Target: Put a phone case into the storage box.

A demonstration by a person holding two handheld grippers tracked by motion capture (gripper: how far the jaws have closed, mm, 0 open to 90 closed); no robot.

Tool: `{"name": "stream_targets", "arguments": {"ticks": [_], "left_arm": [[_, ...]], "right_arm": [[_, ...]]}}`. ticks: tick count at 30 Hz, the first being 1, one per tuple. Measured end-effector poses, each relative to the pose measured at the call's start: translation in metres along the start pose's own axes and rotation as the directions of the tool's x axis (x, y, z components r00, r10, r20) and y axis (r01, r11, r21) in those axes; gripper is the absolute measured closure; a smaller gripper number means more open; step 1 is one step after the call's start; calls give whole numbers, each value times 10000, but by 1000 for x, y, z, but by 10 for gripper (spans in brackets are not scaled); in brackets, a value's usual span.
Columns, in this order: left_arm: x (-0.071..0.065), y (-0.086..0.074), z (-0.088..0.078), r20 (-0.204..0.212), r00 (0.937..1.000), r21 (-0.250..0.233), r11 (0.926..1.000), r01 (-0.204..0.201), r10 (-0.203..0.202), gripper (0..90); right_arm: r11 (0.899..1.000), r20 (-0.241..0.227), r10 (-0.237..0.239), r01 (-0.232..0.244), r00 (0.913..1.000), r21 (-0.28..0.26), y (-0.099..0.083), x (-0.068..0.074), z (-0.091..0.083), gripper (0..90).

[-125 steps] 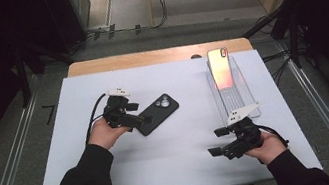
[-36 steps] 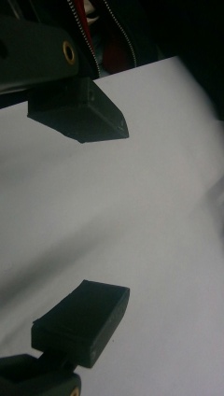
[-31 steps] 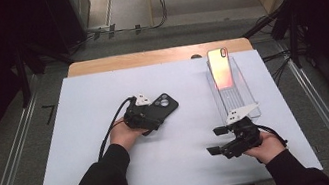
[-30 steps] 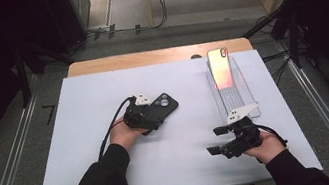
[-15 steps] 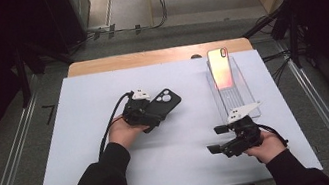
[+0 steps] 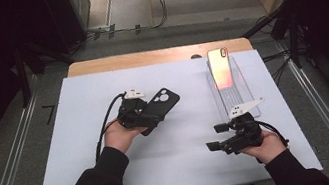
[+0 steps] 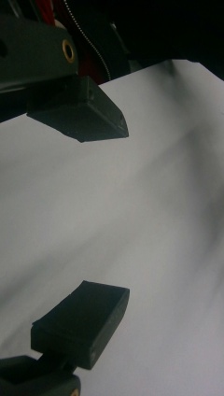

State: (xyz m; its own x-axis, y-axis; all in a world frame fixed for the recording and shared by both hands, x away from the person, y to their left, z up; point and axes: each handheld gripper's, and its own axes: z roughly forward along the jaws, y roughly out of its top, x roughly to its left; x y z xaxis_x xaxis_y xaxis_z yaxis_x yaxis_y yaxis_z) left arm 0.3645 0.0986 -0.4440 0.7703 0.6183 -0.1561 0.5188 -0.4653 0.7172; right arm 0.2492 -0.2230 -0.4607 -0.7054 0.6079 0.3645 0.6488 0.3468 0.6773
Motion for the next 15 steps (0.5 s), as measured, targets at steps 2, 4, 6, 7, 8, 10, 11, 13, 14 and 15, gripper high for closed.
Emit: {"name": "stream_targets", "arguments": {"ticks": [2, 4, 6, 7, 8, 10, 11, 13, 14, 15], "left_arm": [[-3, -2, -2, -75, 10000, -9, 10000, 43, -43, 147], [-6, -5, -4, -117, 9999, -47, 10000, 68, -69, 147], [-10, -9, -4, -180, 9998, -45, 9999, 105, -106, 147], [-12, -12, -5, -152, 9998, -49, 9999, 139, -140, 147], [-14, -14, -5, -196, 9997, -18, 9999, 150, -150, 147], [-17, -17, -6, -257, 9995, -141, 9997, 199, -203, 148], [-19, -19, -6, -302, 9991, -204, 9994, 297, -303, 147], [-24, -23, -7, -418, 9987, -215, 9994, 274, -283, 147], [-26, -24, -7, -497, 9983, -264, 9992, 286, -299, 147], [-27, -25, -8, -547, 9979, -312, 9990, 336, -352, 147]], "right_arm": [[9998, 52, 173, -173, 9998, -58, 1, 0, 0, 185], [9995, 41, 283, -282, 9996, -143, 3, 1, 0, 185], [9990, 70, 357, -355, 9993, -254, 4, 2, -1, 185], [9989, 95, 381, -378, 9992, -284, 5, 3, -1, 185], [9989, 52, 335, -333, 9994, -342, 6, 4, -1, 185], [9990, 67, 249, -246, 9997, -364, 7, 5, -2, 185], [9989, 60, 224, -221, 9997, -406, 7, 6, -2, 186], [9988, 76, 176, -172, 9998, -451, 8, 8, -2, 186], [9988, 83, 178, -174, 9998, -468, 9, 8, -2, 186], [9986, 95, 260, -256, 9996, -470, 10, 9, -2, 186]]}}
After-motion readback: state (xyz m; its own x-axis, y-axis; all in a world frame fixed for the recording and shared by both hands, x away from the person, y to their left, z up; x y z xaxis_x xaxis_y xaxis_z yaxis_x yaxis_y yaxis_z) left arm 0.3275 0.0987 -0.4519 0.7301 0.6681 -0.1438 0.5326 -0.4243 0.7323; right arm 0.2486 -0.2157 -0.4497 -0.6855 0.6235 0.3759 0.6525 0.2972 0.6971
